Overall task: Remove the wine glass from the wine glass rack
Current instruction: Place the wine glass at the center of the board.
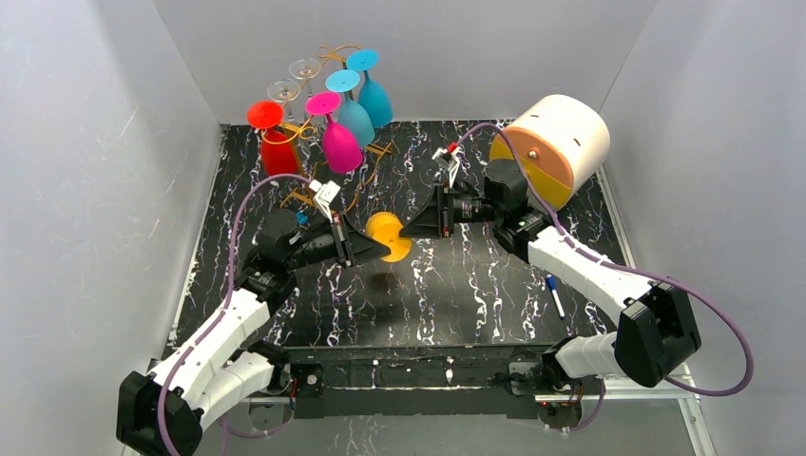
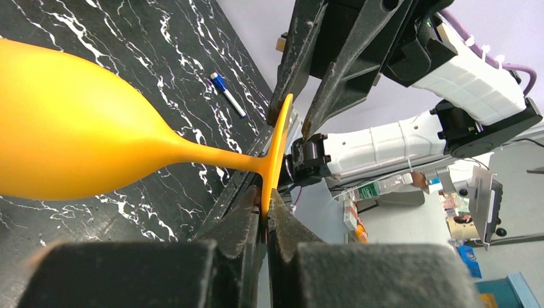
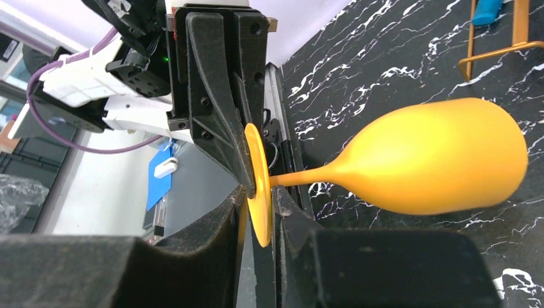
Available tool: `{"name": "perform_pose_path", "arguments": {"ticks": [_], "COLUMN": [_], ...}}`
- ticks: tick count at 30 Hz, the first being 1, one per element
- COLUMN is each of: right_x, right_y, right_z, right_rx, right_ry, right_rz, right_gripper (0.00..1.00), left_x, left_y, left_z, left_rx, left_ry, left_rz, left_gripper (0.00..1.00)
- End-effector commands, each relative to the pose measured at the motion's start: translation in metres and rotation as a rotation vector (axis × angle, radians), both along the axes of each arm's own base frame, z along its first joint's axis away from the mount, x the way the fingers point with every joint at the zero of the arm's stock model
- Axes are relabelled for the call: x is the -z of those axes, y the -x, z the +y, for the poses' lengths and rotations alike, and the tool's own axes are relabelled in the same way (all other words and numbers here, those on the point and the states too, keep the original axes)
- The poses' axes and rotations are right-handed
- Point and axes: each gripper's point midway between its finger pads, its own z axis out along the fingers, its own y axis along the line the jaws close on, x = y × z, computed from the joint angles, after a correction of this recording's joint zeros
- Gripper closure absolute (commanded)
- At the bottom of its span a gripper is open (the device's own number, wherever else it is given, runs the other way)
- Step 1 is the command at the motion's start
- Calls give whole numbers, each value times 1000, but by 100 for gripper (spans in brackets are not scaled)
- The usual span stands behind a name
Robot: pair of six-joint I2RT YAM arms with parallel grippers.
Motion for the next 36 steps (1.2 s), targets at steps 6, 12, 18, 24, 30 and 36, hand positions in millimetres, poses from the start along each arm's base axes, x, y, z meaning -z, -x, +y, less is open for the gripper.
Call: {"name": "perform_pose_path", "arguments": {"ticks": [6,12,18,24,30,36], "right_x": [-18,-23,-20,-19,-23,-20], "right_y": [22,12,4,-1,0,2], "right_z": [0,1,-1,-1,0,3], "right_rx": [-109,-48,29,67,70,40], "right_ry": [-40,-61,-105,-114,-140,-134], "right_rz": [-141,-211,-254,-259,-248,-209], "right_gripper": [96,99,99,99,99,99], "left_x": [-5,7,14,1,-2,-8], "left_y": [14,7,12,5,4,-7], "left_z": [-7,-5,-5,-8,-19,-14], "left_rx": [63,40,47,-15,4,-79], "left_ry": [-16,-85,-89,24,113,129], "left_rz": [-71,-46,3,-14,15,-27], "left_gripper": [100,65,46,49,69,76]}}
